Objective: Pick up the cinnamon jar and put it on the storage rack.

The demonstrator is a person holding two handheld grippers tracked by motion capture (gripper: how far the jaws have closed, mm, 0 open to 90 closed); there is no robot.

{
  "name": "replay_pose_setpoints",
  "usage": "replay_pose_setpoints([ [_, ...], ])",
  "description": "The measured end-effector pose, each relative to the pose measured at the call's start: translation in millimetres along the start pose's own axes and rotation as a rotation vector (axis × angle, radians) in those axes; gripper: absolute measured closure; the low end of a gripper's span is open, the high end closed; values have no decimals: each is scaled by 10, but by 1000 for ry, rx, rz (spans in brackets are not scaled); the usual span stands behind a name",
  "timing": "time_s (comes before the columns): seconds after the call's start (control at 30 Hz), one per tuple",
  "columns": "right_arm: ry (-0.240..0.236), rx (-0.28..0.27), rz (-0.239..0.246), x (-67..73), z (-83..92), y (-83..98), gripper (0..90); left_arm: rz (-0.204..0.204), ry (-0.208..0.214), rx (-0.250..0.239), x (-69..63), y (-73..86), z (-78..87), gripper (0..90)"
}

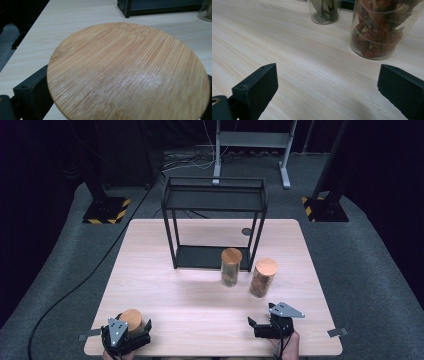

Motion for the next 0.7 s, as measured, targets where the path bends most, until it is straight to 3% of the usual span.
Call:
replay_pose_setpoints([
  [0.7,9,-4,2,1,3,0,25,9,-8,0,54,63,46,0],
])
Point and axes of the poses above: each handheld gripper's, and its own axes: z roughly backward along the jaws, y roughly out of its underside, x roughly to its left, the point moved 2 cm from there along -z, roughly forward along the jaws, and after that the axes turned 9 degrees about -x, right-handed, at the moved point
